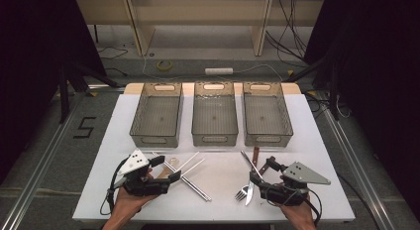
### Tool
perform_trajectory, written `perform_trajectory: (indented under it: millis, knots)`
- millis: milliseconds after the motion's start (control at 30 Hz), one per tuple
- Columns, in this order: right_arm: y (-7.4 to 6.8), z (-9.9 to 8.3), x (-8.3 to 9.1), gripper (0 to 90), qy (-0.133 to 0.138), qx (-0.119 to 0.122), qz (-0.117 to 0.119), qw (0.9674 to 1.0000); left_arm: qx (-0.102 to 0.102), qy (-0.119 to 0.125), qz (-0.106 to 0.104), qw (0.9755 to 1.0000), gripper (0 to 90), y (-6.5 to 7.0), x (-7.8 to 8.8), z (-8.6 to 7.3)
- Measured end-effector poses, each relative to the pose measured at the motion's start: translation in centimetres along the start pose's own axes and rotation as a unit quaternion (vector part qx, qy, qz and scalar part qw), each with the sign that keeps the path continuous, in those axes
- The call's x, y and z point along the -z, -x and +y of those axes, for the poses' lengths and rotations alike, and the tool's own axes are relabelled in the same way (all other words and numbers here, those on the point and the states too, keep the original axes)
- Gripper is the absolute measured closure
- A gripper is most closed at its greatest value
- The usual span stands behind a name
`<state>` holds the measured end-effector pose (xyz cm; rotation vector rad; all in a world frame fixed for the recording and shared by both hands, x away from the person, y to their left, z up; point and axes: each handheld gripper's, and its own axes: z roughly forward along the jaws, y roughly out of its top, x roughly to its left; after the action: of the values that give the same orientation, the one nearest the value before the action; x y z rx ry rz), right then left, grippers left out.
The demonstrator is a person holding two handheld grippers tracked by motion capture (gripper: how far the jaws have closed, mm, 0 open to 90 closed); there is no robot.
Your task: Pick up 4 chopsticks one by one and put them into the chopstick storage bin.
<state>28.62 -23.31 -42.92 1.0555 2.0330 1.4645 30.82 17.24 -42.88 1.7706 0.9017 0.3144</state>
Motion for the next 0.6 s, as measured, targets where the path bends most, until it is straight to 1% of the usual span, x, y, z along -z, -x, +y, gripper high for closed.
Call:
perform_trajectory:
  millis: [67, 167, 200, 367, 400, 467, 533, 600]
  knots:
    - [-0.04, 0.0, -0.01, 26.2, 0.001, 0.001, 0.0, 1.0, -0.001, -0.01, -0.002, 0.9999, 19.4, -0.07, -0.08, -0.03]
    - [-0.09, 0.0, -0.05, 26.2, -0.001, 0.003, 0.0, 1.0, 0.0, -0.014, -0.006, 0.9999, 20.5, -0.07, -0.14, -0.01]
    - [-0.1, -0.01, -0.07, 26.2, -0.002, 0.002, 0.001, 1.0, -0.004, -0.017, -0.007, 0.9998, 20.8, -0.05, -0.14, 0.01]
    - [-0.07, -0.01, -0.09, 26.4, -0.001, 0.002, 0.001, 1.0, -0.009, -0.024, -0.008, 0.9996, 21.8, 0.0, -0.19, 0.08]
    - [-0.05, -0.02, -0.11, 26.4, -0.001, 0.003, 0.001, 1.0, -0.013, -0.031, -0.008, 0.9994, 21.9, 0.01, -0.21, 0.19]
    - [-0.03, -0.02, -0.12, 26.4, -0.003, 0.003, 0.001, 1.0, -0.015, -0.034, -0.01, 0.9993, 22.2, 0.02, -0.23, 0.27]
    - [-0.05, -0.01, -0.1, 26.5, -0.004, 0.003, 0.002, 1.0, -0.026, -0.052, -0.015, 0.9982, 22.8, -0.07, -0.36, 0.57]
    - [-0.03, 0.0, -0.1, 26.6, -0.004, 0.003, 0.002, 1.0, -0.027, -0.069, -0.015, 0.9972, 22.9, -0.25, -0.56, 0.93]
